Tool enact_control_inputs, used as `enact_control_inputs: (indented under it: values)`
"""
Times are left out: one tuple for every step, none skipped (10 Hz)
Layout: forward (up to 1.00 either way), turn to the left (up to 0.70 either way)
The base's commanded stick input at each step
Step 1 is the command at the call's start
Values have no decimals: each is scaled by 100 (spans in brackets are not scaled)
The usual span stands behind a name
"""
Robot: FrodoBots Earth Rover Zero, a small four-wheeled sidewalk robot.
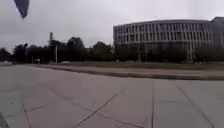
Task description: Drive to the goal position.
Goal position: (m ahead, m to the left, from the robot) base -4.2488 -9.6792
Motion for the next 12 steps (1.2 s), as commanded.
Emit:
enact_control_inputs:
  values:
    - [0,-70]
    - [0,-70]
    - [0,-70]
    - [0,-70]
    - [0,-70]
    - [0,-70]
    - [0,-70]
    - [0,-70]
    - [0,-70]
    - [0,-70]
    - [0,-70]
    - [0,-70]
